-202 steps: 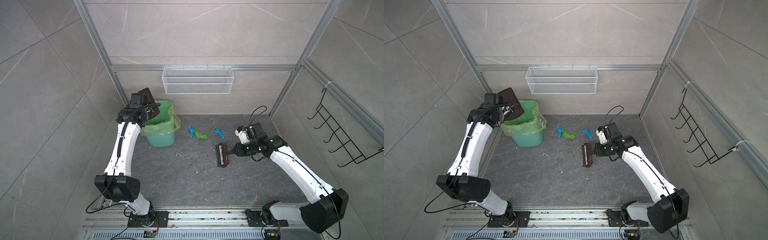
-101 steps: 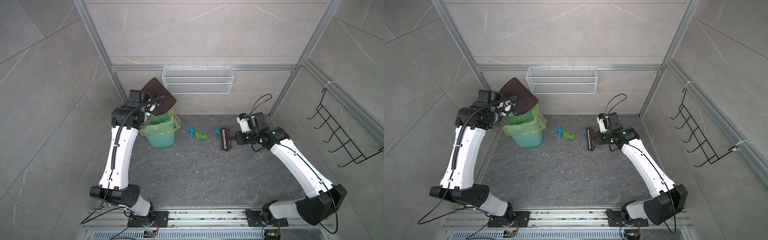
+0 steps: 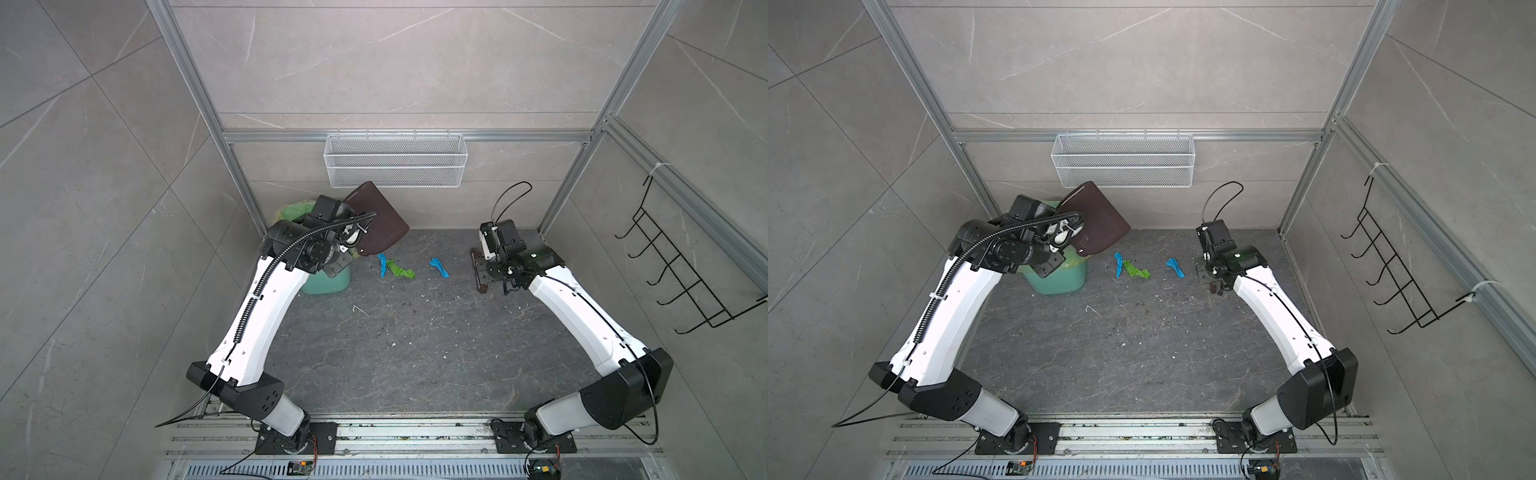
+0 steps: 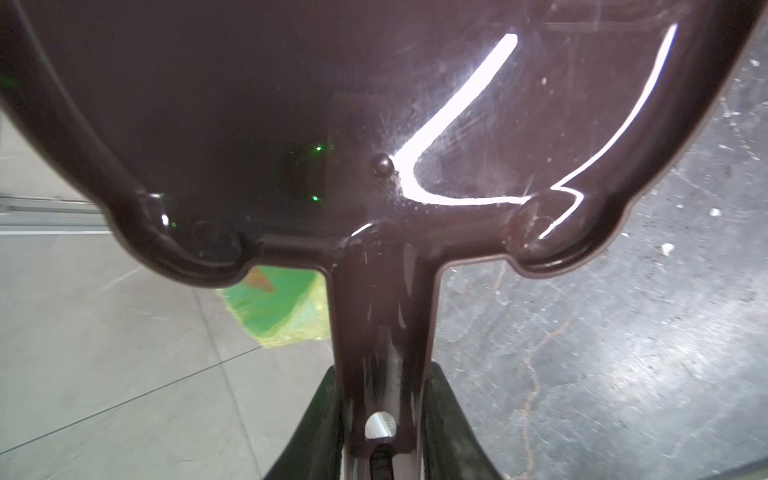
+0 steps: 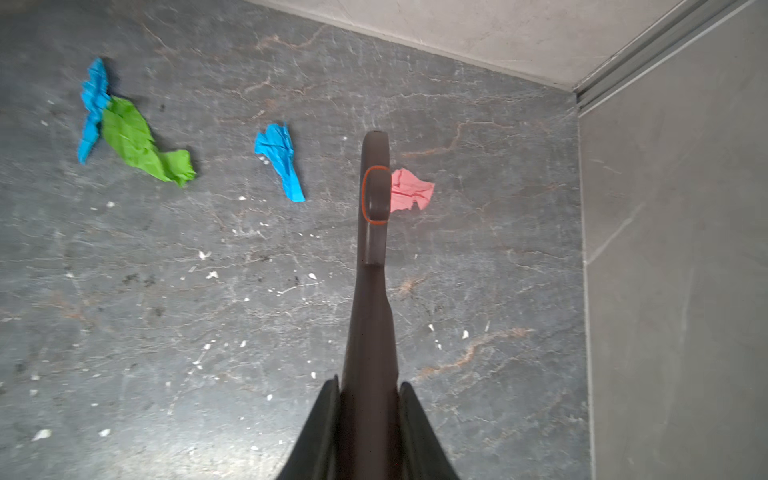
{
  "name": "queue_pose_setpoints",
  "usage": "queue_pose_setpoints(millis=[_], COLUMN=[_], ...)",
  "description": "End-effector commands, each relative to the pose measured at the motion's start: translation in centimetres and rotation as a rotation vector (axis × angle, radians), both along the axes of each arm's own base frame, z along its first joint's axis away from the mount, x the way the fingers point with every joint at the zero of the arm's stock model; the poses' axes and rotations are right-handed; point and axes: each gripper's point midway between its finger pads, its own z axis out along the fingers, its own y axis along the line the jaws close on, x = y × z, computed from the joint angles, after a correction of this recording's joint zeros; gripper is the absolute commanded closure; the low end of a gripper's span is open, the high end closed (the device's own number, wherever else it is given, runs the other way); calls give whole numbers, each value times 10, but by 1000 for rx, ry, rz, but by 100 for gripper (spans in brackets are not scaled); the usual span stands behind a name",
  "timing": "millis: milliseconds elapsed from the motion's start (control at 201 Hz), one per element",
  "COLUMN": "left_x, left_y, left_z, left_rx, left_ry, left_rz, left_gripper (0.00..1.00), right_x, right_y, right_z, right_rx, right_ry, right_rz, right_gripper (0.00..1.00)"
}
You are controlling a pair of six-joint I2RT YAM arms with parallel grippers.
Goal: Sweep away the paper scraps from the table
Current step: 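Lower the dustpan to the table while the right gripper moves the broom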
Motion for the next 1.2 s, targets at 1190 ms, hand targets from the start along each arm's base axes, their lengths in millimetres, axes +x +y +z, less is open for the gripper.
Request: queue_pose_setpoints(millis=[1190], left_x=[-73], left_y=[-75], left_z=[-242], left_rx=[-98], left_ry=[544], left_rz=[25], left_gripper=[100], right_x=[93], right_y=[73], right_z=[-8], right_rx=[-463], right_ry=[-90], right_rz=[466], right_gripper=[100])
